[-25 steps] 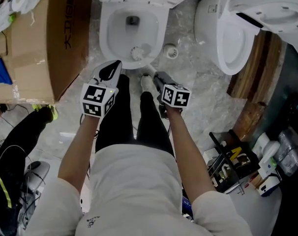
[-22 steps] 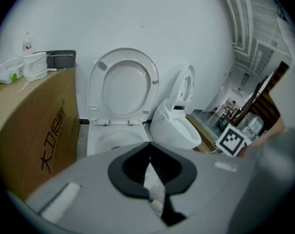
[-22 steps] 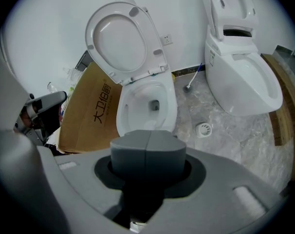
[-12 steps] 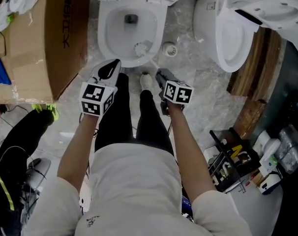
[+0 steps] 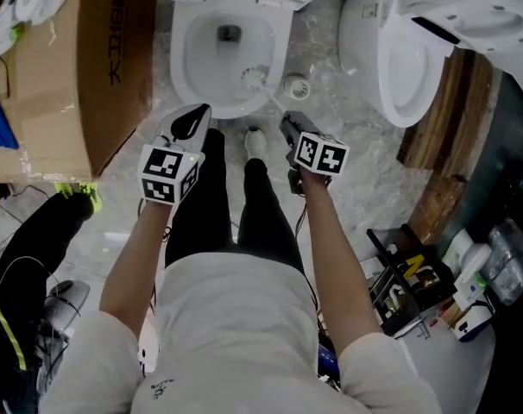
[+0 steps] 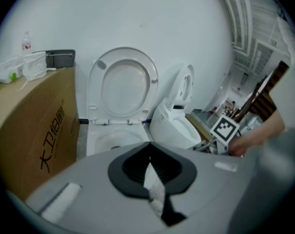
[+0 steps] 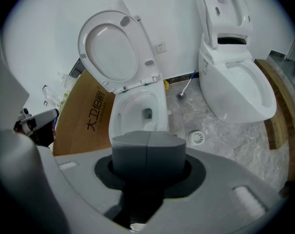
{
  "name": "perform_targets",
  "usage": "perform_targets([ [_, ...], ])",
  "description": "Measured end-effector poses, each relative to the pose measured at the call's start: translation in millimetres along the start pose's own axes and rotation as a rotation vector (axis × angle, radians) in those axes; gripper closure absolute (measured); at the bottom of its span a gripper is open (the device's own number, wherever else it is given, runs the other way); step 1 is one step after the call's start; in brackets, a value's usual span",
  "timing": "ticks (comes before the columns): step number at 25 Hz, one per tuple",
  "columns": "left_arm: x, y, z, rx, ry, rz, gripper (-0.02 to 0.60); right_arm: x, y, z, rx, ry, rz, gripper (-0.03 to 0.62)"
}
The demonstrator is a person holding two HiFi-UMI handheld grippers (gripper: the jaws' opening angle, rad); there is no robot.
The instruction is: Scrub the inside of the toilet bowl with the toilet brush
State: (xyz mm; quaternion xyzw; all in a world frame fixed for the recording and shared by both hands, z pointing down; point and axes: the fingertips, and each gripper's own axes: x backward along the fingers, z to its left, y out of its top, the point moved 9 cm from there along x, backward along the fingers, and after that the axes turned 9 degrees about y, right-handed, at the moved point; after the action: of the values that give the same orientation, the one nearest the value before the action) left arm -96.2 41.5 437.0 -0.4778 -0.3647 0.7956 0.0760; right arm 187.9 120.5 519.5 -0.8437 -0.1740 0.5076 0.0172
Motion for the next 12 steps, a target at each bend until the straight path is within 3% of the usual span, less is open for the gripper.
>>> perform_targets([
  [12, 2.0, 0.8, 3.4, 0.010, 0.010, -0.004, 0.592, -1.2, 20.9, -3.9, 0.032, -0.014, -0.008, 0.445],
])
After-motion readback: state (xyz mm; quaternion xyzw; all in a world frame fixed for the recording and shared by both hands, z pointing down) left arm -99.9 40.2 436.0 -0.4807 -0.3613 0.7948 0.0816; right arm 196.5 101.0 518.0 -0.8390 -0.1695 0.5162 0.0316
